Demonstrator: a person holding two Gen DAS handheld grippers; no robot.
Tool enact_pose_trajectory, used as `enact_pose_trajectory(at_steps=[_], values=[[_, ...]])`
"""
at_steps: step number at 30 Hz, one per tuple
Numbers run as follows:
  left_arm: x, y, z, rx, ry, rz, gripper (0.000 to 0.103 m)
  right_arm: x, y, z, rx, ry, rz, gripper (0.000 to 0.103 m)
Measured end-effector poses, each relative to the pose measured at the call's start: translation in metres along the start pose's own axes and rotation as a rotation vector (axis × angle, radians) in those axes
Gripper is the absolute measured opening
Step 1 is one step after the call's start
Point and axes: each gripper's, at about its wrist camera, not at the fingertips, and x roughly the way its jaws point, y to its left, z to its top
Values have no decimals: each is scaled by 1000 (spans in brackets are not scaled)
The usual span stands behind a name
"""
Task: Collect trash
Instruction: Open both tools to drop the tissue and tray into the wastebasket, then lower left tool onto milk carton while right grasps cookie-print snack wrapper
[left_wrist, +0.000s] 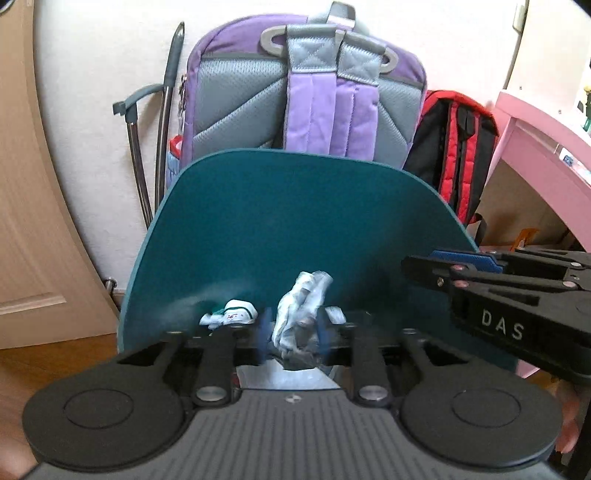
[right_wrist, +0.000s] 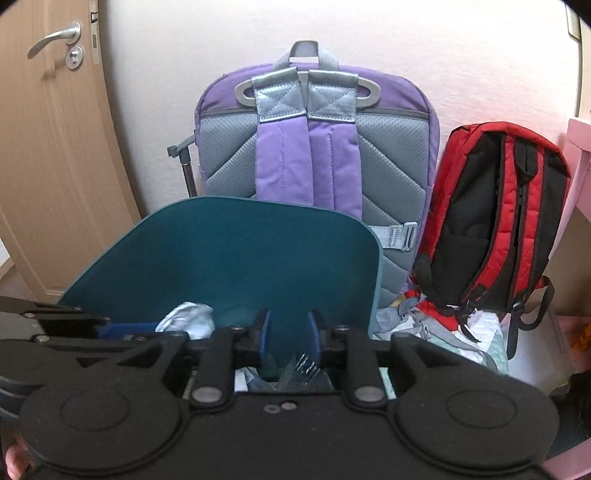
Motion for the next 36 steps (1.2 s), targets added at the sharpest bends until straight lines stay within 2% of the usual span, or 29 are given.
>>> enact_pose_trajectory(at_steps=[1,4,11,14,17,18,21,25,28,30,35,36], values=[[-4,-1,0,0,-8,-1,44,-5,0,-1,-1,-4,3,28],[-18,-6,0,-2,-32,-2,55,-21,0,-2,-5,-11,8,32],[-62,-16,-5,-7,-64,-15,56,-69,-5,-1,13,-43,24,34],[-81,-20,-9,-7,-79,-13,60,-94,-5,-3,21,-55,37,34],[-103,-25,-15,1,-103,-14,65,-117,-2,-6,20,-70,43,40],[-110,-27,-18,5,-110,-17,65,-124,-1,-8,18,-75,43,45],[-130,-34,-26,22,-127,-20,65,-144,3,-15,14,-85,49,48],[-153,-43,-42,33,-139,-31,76,-164,7,-28,7,-87,71,50],[-163,-47,-55,39,-138,-41,76,-176,8,-40,-1,-83,86,51],[-169,-49,-67,38,-134,-51,80,-182,7,-51,-2,-78,97,52],[-167,-52,-100,52,-99,-67,83,-185,0,-81,18,-49,129,52],[-164,-52,-107,53,-90,-64,87,-184,-1,-89,25,-39,134,53]])
